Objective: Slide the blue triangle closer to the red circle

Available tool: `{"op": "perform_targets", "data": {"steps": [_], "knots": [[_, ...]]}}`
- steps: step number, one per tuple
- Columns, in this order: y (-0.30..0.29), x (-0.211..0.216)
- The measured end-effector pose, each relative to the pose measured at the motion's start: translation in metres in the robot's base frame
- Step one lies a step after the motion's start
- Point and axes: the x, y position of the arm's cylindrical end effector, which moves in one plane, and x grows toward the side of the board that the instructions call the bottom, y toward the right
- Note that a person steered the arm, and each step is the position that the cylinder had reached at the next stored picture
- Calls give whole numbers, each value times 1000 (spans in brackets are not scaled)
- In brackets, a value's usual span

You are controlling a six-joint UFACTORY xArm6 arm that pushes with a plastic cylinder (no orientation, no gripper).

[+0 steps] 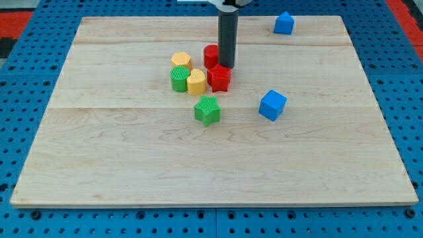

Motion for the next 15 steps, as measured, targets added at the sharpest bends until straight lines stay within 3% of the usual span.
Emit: {"op": "perform_targets", "data": {"steps": [1,3,5,6,10,11,13,14,15], "knots": [[24,-8],[144,-112],[239,-120],[255,-148],[129,-148],[75,-148],[-93,-147],[-131,-148],[-123,-147]]}}
